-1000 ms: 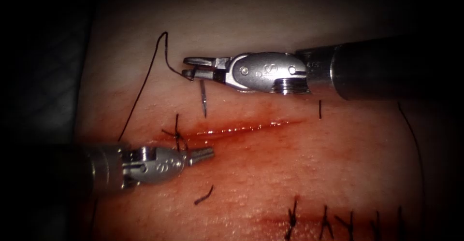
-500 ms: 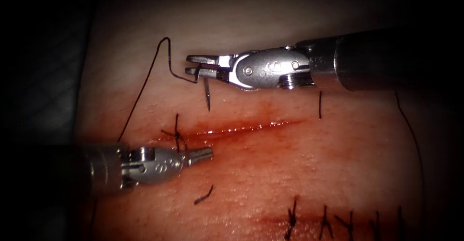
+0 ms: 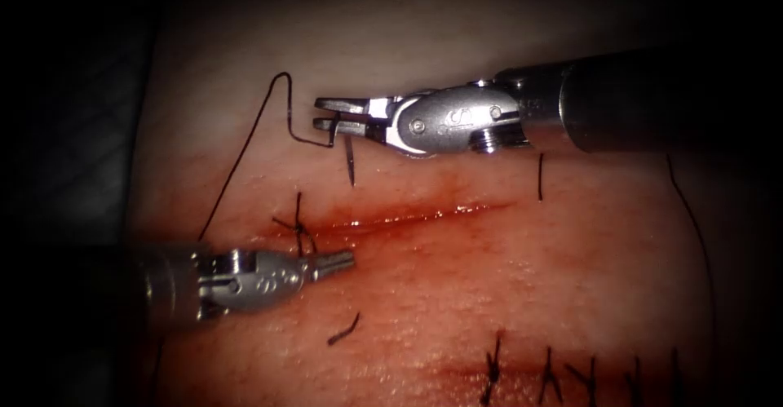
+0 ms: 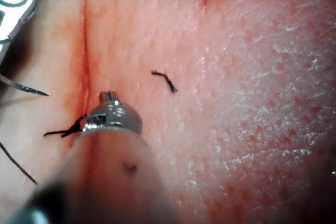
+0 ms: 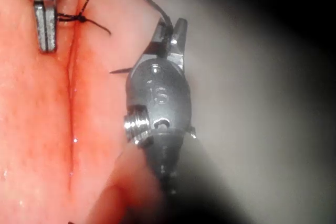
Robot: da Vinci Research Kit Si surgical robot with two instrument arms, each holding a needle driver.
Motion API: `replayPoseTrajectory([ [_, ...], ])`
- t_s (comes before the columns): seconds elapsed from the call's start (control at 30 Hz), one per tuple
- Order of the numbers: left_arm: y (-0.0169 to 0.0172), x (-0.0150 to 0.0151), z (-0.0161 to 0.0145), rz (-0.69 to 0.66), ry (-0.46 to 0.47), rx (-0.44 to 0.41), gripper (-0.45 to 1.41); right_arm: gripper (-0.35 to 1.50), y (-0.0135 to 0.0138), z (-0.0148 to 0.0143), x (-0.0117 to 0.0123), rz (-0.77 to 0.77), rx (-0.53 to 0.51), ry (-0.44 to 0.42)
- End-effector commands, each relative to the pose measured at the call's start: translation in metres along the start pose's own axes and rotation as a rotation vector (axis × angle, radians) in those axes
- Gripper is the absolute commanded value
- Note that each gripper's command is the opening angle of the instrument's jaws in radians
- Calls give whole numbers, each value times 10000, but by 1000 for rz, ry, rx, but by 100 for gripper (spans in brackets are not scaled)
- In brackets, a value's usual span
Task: Wound Closure
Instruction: Pierce the needle through the top half of the wound.
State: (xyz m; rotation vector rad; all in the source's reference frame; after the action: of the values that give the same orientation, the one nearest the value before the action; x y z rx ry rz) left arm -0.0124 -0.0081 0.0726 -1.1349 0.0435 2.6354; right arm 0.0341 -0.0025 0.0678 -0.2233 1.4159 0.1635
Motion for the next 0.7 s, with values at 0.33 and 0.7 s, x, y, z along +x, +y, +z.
replayPoseTrajectory([
  [0.33,3,1,-3,-13,1,-6,-45,-35,-22,-9,-18,-123,7,16],
  [0.7,3,1,-16,-20,-5,-11,-45,-35,-72,-34,-35,-305,59,67],
])
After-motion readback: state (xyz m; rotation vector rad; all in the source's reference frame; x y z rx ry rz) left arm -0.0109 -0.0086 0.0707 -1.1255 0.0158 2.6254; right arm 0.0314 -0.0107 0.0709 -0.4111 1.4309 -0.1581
